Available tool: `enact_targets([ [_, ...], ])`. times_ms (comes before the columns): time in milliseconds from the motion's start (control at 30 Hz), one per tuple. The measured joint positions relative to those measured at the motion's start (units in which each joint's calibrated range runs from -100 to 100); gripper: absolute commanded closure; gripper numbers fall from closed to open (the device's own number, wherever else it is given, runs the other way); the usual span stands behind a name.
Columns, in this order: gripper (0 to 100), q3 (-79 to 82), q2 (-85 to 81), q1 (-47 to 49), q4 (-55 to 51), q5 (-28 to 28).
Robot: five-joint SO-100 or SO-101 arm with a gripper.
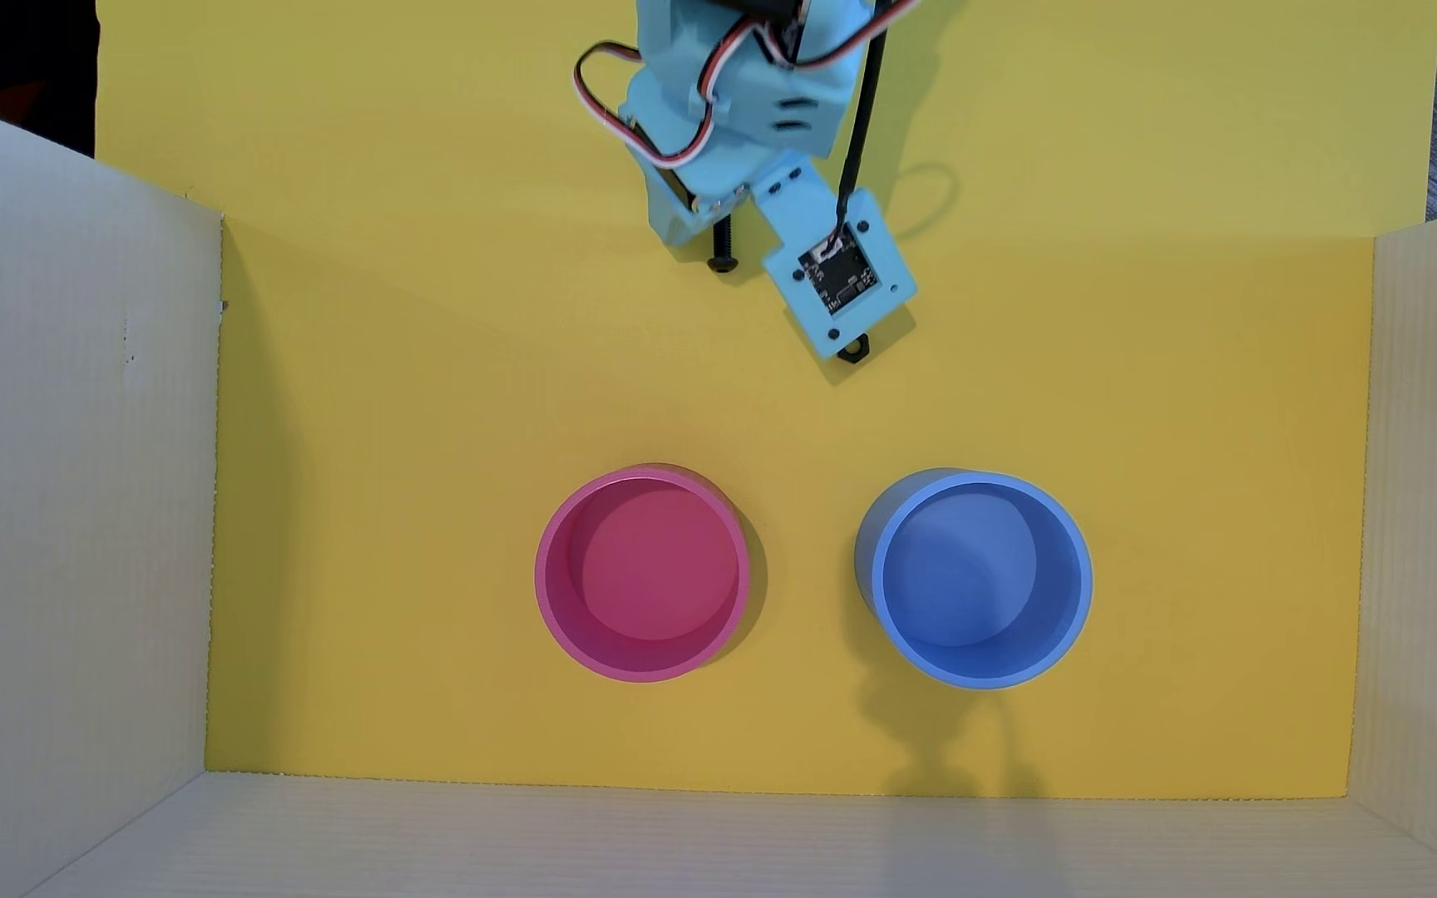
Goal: Pick up the bolt and place it in the pink box
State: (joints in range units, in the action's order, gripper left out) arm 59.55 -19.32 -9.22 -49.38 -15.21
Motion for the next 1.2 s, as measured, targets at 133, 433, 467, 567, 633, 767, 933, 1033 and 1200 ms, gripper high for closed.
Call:
enact_targets([
  [133, 96, -5.0, 5.8, 0.1, -1.6, 0.1],
  [433, 99, -7.3, 8.3, -0.1, -2.1, 0.1],
  [467, 99, -7.5, 8.3, -0.1, -2.2, 0.1],
  [567, 99, -7.7, 8.4, -0.1, -2.3, 0.1],
  [633, 99, -8.3, 8.4, -0.1, -2.5, 0.1],
  [767, 99, -11.6, 7.0, 0.0, -2.4, 1.0],
  [933, 99, -18.6, -0.3, -0.1, -4.0, 4.0],
  [1033, 99, -22.3, -3.6, -0.1, -6.1, 4.2],
  [1200, 99, -28.0, -4.2, -0.1, -6.5, 4.5],
])
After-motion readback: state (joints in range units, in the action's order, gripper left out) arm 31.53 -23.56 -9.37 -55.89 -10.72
